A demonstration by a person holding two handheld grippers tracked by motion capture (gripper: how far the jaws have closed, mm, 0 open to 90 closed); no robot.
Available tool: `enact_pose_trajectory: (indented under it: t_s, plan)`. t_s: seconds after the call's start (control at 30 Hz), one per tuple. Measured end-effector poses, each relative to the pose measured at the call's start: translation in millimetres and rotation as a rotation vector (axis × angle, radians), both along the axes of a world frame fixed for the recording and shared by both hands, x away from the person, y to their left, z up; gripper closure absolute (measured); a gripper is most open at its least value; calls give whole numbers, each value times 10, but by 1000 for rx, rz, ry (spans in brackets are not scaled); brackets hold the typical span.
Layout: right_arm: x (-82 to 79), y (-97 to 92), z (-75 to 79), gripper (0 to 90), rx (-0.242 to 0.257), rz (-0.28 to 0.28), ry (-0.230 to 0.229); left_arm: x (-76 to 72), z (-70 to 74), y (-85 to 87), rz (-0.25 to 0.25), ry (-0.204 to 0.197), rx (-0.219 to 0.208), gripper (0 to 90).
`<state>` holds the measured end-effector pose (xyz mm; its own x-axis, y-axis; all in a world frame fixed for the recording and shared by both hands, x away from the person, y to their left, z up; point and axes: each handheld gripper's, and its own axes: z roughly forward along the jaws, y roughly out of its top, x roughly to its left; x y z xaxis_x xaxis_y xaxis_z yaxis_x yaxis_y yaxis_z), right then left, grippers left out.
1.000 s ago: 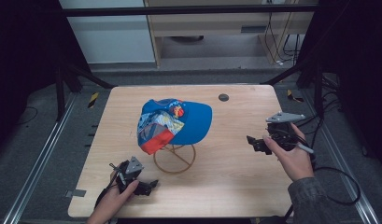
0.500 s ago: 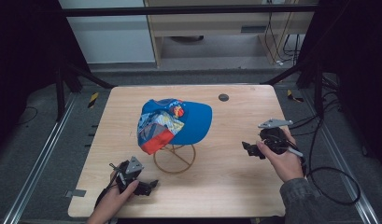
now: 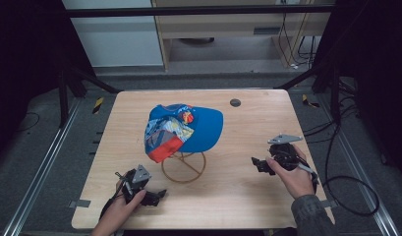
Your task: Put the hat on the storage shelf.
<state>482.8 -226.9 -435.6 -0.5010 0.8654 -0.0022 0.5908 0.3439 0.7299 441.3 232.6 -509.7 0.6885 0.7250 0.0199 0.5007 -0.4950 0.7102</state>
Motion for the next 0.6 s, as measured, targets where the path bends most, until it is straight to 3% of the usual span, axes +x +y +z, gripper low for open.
enact_pose_trajectory:
  t_s: [0.37, 0.43, 0.6]
  plan:
    - [-50, 71, -237, 96, 18, 10, 45, 0, 0, 0, 0, 0, 0, 0]
    - [-65, 119, -307, 95, 33, 17, 57, 0, 0, 0, 0, 0, -1, 0]
    - [-57, 238, -449, 92, 19, 25, 79, 0, 0, 0, 0, 0, 0, 0]
